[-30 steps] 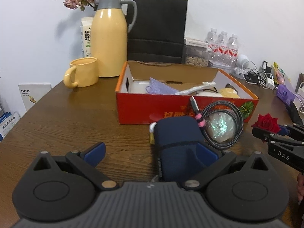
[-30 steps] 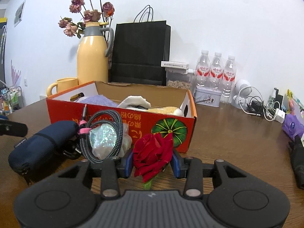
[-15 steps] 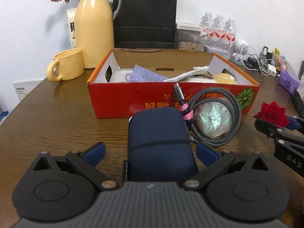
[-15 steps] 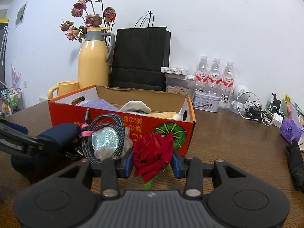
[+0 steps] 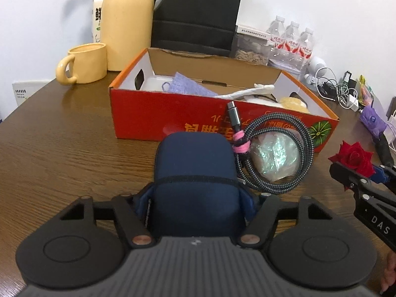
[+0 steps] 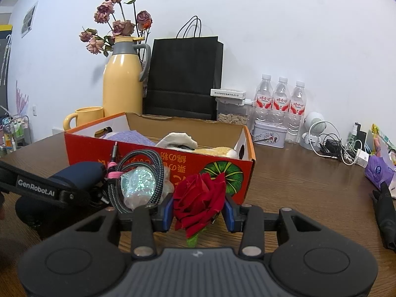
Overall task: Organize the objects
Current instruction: 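Grasp the navy zip case with the left gripper while the right holds the rose, then carry the rose and navy case into the box while both grippers release them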
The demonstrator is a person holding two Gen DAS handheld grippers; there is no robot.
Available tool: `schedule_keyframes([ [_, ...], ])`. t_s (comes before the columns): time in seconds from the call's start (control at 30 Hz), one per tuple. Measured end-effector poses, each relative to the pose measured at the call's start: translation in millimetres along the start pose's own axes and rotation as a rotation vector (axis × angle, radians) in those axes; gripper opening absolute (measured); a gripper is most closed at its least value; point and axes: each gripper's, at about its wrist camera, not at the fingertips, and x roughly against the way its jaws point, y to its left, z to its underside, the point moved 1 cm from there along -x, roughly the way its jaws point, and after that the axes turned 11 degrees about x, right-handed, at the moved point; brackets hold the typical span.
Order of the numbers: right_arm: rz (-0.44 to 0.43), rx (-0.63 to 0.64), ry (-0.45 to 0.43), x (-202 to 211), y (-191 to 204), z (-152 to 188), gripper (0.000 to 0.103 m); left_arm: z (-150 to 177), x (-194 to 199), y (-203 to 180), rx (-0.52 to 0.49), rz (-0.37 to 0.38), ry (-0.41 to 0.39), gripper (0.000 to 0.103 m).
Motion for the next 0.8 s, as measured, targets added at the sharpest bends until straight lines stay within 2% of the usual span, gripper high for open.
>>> schedule_keyframes([
  [0.23, 0.0, 0.0, 0.0, 0.3, -0.3, 0.1, 0.039, -5.6, 10.0, 3.7, 0.008, 0.02, -0.021, 0.065],
  [0.6, 0.001, 0.001, -0.005, 2.2, -1.0, -0.6, 0.039, -27.8, 37.3, 2.3, -0.03, 0.036, -0.118, 0.065],
  [0.8, 0.005, -0.002, -0.053, 6.5, -4.2, -12.5, 0.038, -49.8, 41.0, -3.9, -0.049, 0.045, -0.171, 0.065],
])
